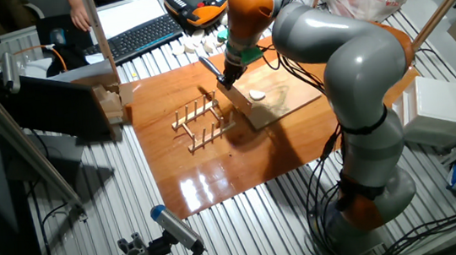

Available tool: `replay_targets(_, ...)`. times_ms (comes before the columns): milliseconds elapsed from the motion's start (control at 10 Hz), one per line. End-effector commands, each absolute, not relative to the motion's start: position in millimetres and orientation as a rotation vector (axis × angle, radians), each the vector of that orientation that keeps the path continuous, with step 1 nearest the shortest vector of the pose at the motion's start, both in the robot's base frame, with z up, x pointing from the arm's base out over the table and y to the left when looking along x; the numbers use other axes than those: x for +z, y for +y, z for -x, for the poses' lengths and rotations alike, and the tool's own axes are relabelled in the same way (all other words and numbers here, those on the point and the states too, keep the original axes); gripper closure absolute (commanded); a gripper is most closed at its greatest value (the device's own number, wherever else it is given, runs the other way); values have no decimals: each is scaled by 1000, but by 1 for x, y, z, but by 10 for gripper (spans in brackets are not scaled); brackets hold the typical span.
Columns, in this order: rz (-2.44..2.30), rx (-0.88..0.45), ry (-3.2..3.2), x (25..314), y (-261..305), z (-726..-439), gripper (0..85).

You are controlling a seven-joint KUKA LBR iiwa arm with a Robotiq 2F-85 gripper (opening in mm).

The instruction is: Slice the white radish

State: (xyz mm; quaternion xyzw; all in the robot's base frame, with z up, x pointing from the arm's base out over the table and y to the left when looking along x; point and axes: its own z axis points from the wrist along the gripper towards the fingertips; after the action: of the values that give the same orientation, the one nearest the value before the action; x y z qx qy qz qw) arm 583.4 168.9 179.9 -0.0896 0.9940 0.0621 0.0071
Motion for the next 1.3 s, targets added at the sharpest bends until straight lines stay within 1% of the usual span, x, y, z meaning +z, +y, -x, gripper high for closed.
replay_targets(0, 234, 211, 3105, 180, 169, -583, 850)
replay_targets(100, 233, 222, 3111, 180, 169, -583, 850)
replay_targets(400, 394, 145, 3130, 180, 169, -583, 850)
replay_targets(500, 467, 204, 3148, 180, 169, -583, 850)
replay_targets(600, 537, 230, 3149, 180, 169, -583, 850)
replay_targets(1000, 599, 172, 3109, 180, 169, -583, 850)
replay_targets(1200, 593, 147, 3073, 176, 157, -582, 850)
